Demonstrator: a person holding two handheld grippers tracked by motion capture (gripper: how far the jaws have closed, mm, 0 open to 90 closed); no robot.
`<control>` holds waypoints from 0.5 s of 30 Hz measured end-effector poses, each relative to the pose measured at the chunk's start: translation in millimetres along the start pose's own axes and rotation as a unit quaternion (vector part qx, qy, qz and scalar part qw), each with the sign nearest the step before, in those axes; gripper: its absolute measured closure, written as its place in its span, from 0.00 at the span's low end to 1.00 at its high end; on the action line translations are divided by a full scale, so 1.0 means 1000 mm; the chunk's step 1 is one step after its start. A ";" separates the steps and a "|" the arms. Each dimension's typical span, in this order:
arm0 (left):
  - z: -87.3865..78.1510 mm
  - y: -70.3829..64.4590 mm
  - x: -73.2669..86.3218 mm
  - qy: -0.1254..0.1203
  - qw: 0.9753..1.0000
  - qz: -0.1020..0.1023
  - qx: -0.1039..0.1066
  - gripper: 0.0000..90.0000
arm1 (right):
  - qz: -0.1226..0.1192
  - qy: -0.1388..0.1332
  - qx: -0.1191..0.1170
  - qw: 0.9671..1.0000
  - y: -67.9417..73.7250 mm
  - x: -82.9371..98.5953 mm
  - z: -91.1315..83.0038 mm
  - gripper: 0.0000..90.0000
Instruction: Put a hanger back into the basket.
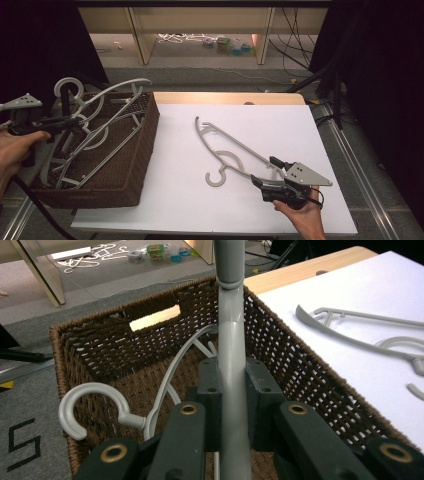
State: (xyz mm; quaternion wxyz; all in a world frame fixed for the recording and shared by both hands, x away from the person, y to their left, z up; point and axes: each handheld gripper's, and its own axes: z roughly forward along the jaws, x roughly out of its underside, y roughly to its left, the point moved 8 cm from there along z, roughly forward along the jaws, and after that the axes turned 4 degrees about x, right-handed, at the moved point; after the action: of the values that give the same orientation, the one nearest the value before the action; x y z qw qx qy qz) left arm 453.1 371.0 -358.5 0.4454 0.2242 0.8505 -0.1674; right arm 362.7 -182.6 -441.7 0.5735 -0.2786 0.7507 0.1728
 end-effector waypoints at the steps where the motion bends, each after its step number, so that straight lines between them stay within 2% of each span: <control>1: 0.001 0.001 0.002 0.000 1.000 -0.001 0.000 0.88 | 0.001 0.000 -0.001 1.000 0.000 0.000 0.000 0.20; 4: 0.002 0.005 0.010 0.020 1.000 0.004 -0.007 0.88 | -0.001 0.003 -0.002 1.000 0.001 0.001 0.000 0.20; 5: 0.003 0.007 0.012 0.017 1.000 0.005 -0.006 0.88 | 0.000 0.004 -0.002 1.000 0.001 0.001 0.000 0.20; 7: 0.004 0.008 0.016 0.020 1.000 -0.001 -0.006 0.88 | 0.009 0.005 -0.003 1.000 0.001 0.001 0.000 0.20; 10: 0.007 0.012 0.024 0.028 1.000 -0.003 -0.010 0.88 | 0.009 0.008 -0.001 1.000 0.001 0.002 -0.001 0.20; 13: 0.015 0.015 0.036 0.052 0.999 -0.007 -0.010 0.88 | 0.008 0.005 -0.002 1.000 0.001 0.001 0.000 0.20; 14: 0.016 0.015 0.037 0.055 0.998 -0.008 -0.010 0.88 | 0.002 0.004 -0.002 1.000 0.001 0.001 0.000 0.20; 15: 0.019 0.016 0.040 0.058 0.998 -0.011 -0.009 0.88 | 0.007 0.009 -0.004 1.000 0.002 0.002 0.000 0.20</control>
State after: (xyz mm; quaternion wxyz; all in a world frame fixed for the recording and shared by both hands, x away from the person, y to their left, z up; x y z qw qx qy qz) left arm 454.2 384.6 -403.7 0.3957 0.2204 0.8786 -0.1513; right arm 361.0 -181.7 -443.8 0.5641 -0.2777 0.7572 0.1770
